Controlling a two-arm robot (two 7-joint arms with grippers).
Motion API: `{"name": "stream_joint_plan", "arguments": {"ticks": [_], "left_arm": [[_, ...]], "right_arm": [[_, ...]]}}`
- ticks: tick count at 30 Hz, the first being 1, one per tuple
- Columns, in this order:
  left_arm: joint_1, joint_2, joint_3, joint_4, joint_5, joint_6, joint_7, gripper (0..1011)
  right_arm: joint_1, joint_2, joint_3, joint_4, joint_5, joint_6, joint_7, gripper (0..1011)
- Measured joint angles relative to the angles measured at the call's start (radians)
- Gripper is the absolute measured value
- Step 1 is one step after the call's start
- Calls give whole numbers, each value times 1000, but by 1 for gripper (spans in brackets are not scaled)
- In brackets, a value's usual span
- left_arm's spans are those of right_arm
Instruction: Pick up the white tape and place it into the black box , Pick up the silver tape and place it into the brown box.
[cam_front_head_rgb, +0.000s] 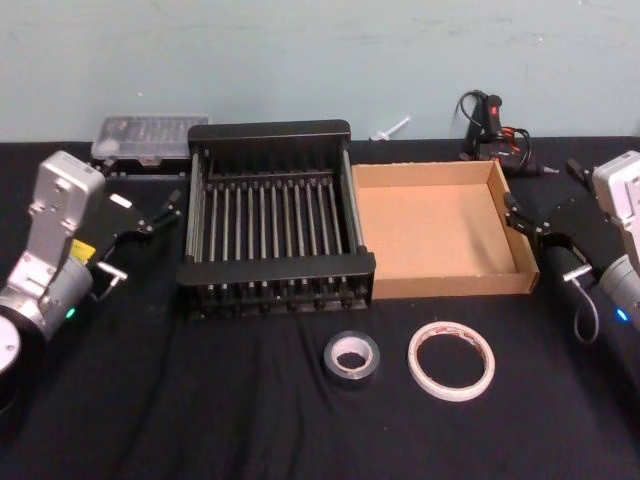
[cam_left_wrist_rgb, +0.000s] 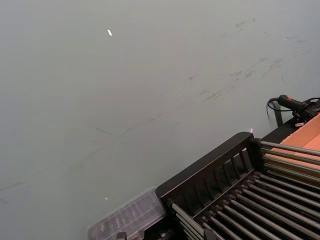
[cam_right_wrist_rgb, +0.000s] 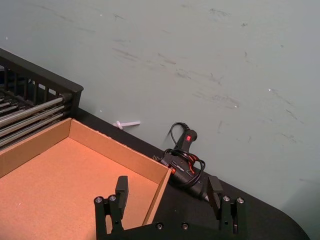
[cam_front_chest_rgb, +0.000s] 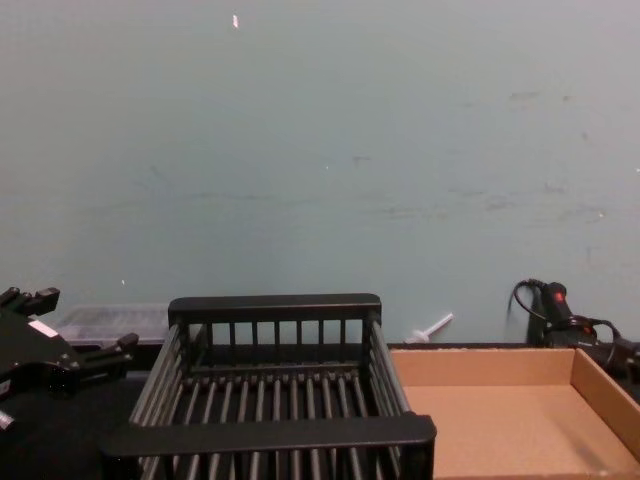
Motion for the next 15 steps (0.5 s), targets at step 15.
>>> {"name": "stream_joint_plan", "arguments": {"ticks": [15], "left_arm": [[0,0,0,0,0,0,0,1001]], "right_arm": [[0,0,0,0,0,0,0,1002]]}}
